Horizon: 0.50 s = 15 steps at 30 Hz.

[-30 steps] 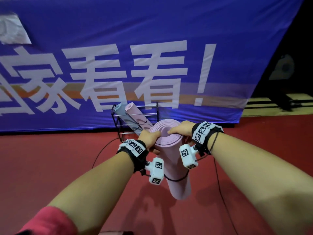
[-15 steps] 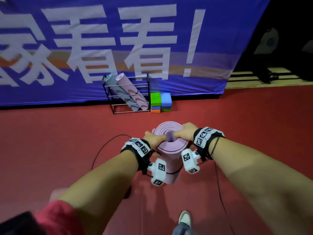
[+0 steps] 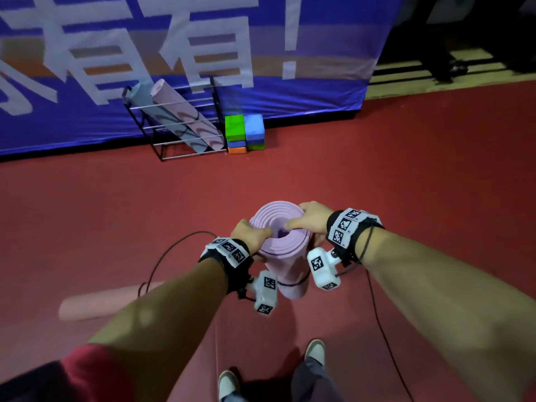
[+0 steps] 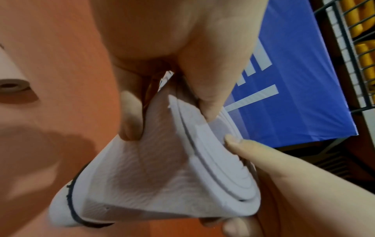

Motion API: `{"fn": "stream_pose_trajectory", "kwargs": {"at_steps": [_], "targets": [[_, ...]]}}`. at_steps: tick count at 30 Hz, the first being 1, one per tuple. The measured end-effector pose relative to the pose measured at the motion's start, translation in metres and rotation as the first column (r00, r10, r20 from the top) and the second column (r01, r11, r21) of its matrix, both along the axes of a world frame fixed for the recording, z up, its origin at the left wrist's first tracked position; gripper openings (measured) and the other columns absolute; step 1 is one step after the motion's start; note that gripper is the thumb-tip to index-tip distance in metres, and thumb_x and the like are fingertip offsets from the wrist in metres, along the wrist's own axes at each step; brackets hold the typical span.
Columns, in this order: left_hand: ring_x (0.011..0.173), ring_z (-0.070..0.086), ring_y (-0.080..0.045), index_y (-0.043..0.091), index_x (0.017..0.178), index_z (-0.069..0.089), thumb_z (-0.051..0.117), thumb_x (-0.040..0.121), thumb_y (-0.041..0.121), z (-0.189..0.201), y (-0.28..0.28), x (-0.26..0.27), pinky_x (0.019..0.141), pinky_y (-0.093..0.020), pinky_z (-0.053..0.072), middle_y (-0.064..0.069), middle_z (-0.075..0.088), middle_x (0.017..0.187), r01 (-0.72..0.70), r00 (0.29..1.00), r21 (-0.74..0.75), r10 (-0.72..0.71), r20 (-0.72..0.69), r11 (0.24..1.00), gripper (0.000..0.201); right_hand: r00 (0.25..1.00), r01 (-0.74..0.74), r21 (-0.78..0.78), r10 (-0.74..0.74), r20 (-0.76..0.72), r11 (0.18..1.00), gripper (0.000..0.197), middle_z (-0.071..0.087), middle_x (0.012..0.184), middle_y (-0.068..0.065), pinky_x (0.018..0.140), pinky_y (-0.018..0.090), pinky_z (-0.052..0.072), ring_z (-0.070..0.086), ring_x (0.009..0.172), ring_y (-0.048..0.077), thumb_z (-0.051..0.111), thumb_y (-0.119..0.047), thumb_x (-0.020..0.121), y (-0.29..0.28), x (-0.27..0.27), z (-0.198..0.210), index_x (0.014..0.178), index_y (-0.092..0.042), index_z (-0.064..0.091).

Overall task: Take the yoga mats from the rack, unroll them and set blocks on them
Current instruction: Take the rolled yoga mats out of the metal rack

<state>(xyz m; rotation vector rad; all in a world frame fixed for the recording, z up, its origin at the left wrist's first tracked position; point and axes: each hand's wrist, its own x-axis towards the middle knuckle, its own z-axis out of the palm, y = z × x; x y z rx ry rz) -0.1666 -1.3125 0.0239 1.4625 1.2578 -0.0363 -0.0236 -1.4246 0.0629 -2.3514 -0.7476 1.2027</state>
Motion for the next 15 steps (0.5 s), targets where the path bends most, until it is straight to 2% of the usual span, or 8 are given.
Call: {"fn": "stream_pose_trajectory", "kwargs": {"at_steps": [2, 3, 5, 7, 10, 12, 13, 15], "targets": [[0.079, 0.070, -0.038, 0.015, 0.095, 0.053, 0.075, 0.051, 0.034, -0.024, -0.015, 0.026, 0.062, -0.057, 0.059, -0.016, 0.066, 0.099, -0.024, 1.000, -0.038, 0.025, 0.017, 0.999, 0.053, 0.999, 0.020, 0.016, -0.020, -0.042, 1.000, 0.045, 0.069, 0.100, 0.012, 0.061, 0.052, 0.060, 0.072, 0.083, 0.036, 0.076, -0.043, 0.079, -0.021, 0.030, -0.010, 0.108, -0.011, 0.063], [0.079, 0.069, -0.040, 0.014, 0.096, 0.053, 0.075, 0.052, 0.031, -0.029, -0.023, 0.036, 0.061, -0.058, 0.059, -0.018, 0.065, 0.099, -0.038, 0.999, -0.069, 0.040, 0.025, 0.997, 0.052, 0.998, 0.031, 0.018, -0.030, -0.054, 0.999, 0.047, 0.068, 0.103, 0.012, 0.062, 0.053, 0.060, 0.072, 0.084, 0.037, 0.074, -0.045, 0.081, -0.028, 0.042, -0.014, 0.111, -0.011, 0.062], [0.073, 0.070, -0.044, 0.008, 0.101, 0.053, 0.077, 0.053, 0.026, -0.038, -0.038, 0.056, 0.055, -0.061, 0.057, -0.025, 0.066, 0.095, -0.058, 0.997, -0.143, 0.063, 0.033, 0.988, 0.056, 0.999, 0.022, -0.004, -0.022, -0.026, 1.000, 0.055, 0.066, 0.114, 0.008, 0.069, 0.048, 0.061, 0.070, 0.092, 0.033, 0.071, -0.049, 0.082, -0.041, 0.064, -0.026, 0.122, -0.014, 0.059], [0.068, 0.070, -0.044, 0.001, 0.103, 0.056, 0.079, 0.053, 0.026, -0.046, -0.049, 0.073, 0.055, -0.062, 0.056, -0.028, 0.067, 0.088, -0.067, 0.996, -0.193, 0.077, 0.040, 0.979, 0.060, 1.000, 0.012, -0.031, -0.011, 0.018, 0.999, 0.072, 0.058, 0.133, 0.004, 0.081, 0.036, 0.055, 0.062, 0.112, 0.028, 0.071, -0.052, 0.080, -0.048, 0.079, -0.042, 0.138, -0.016, 0.049], [0.059, 0.070, -0.039, -0.005, 0.100, 0.060, 0.075, 0.075, 0.014, -0.063, -0.057, 0.093, 0.058, -0.060, 0.058, -0.028, 0.068, 0.076, -0.050, 0.997, -0.245, 0.061, 0.037, 0.968, 0.035, 0.998, 0.046, -0.058, -0.044, 0.044, 0.997, 0.092, 0.051, 0.143, 0.003, 0.101, 0.035, 0.045, 0.053, 0.124, 0.024, 0.075, -0.056, 0.071, -0.052, 0.091, -0.069, 0.147, -0.019, 0.039], [0.057, 0.069, -0.033, -0.002, 0.097, 0.058, 0.076, 0.079, 0.012, -0.081, -0.057, 0.102, 0.056, -0.052, 0.059, -0.023, 0.069, 0.073, -0.025, 0.999, -0.250, 0.034, 0.032, 0.968, 0.028, 0.994, 0.104, -0.061, -0.102, 0.037, 0.993, 0.104, 0.049, 0.145, 0.004, 0.107, 0.039, 0.042, 0.050, 0.128, 0.024, 0.075, -0.061, 0.059, -0.051, 0.093, -0.091, 0.148, -0.023, 0.036], [0.062, 0.070, -0.031, 0.003, 0.098, 0.056, 0.079, 0.077, 0.015, -0.089, -0.056, 0.104, 0.057, -0.047, 0.060, -0.019, 0.070, 0.078, -0.008, 1.000, -0.243, 0.015, 0.026, 0.970, 0.034, 0.991, 0.132, -0.064, -0.130, 0.035, 0.989, 0.107, 0.047, 0.147, 0.005, 0.108, 0.039, 0.041, 0.049, 0.129, 0.025, 0.074, -0.061, 0.055, -0.050, 0.092, -0.101, 0.149, -0.026, 0.036], [0.080, 0.070, -0.031, 0.014, 0.099, 0.054, 0.086, 0.064, 0.022, -0.112, -0.045, 0.105, 0.068, -0.047, 0.061, -0.012, 0.070, 0.095, 0.000, 1.000, -0.241, 0.003, 0.014, 0.970, 0.048, 0.983, 0.181, -0.068, -0.180, 0.027, 0.981, 0.102, 0.041, 0.150, 0.006, 0.111, 0.040, 0.038, 0.044, 0.134, 0.027, 0.076, -0.055, 0.057, -0.043, 0.090, -0.120, 0.148, -0.033, 0.035]]}}
